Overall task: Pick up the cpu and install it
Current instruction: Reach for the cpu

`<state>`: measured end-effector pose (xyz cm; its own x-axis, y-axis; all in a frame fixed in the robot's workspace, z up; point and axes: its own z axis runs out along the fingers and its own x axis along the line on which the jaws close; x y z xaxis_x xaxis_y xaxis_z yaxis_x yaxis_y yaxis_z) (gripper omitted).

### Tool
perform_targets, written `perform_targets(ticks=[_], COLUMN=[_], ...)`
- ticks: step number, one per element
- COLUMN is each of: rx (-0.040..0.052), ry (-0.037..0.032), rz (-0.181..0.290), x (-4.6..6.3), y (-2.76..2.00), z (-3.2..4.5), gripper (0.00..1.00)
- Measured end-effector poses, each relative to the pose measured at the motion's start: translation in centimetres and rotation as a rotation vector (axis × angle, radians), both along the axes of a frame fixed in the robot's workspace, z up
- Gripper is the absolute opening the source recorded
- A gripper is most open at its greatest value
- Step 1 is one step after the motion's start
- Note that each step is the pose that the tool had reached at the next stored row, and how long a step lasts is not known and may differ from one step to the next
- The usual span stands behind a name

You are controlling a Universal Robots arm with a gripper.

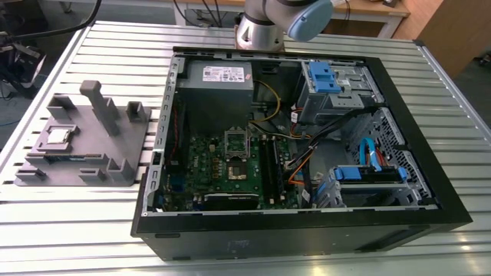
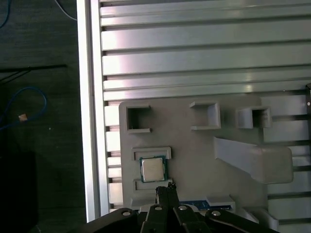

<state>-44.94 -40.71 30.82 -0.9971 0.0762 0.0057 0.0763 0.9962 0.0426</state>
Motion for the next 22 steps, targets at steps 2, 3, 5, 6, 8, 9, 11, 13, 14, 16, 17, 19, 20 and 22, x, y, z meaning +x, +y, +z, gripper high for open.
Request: perform_targets(ticks=[2, 3, 5, 6, 8, 9, 11, 13, 14, 16, 17, 19, 20, 22], rx=[0.0001, 0.0, 0.0001, 0.0, 0.0, 0.0, 0.0, 0.0, 0.0, -0.0001, 0.0, 0.0001, 0.0, 0.0], ry=[-0.0001, 0.0, -0.0001, 0.0, 0.0004, 0.0008, 0.0018, 0.0029, 0.0034, 0.0048, 0.0055, 0.0067, 0.0074, 0.0086], rz=[0.0, 0.0, 0.0, 0.0, 0.0, 0.0, 0.0, 0.0, 0.0, 0.0, 0.0, 0.0, 0.0, 0.0], x=[0.0, 0.0, 0.0, 0.0, 0.0, 0.0, 0.0, 0.0, 0.0, 0.0, 0.0, 0.0, 0.0, 0.0], y=[-0.15, -0.23, -0.36, -0.42, -0.5, -0.52, -0.56, -0.57, -0.57, -0.58, -0.59, -0.59, -0.59, -0.6], z=[-0.29, -0.46, -0.83, -1.01, -1.37, -1.54, -1.91, -2.27, -2.45, -2.81, -3.01, -3.37, -3.55, -3.9], gripper=[0.11, 0.11, 0.11, 0.11, 0.11, 0.11, 0.11, 0.11, 0.11, 0.11, 0.11, 0.11, 0.11, 0.11])
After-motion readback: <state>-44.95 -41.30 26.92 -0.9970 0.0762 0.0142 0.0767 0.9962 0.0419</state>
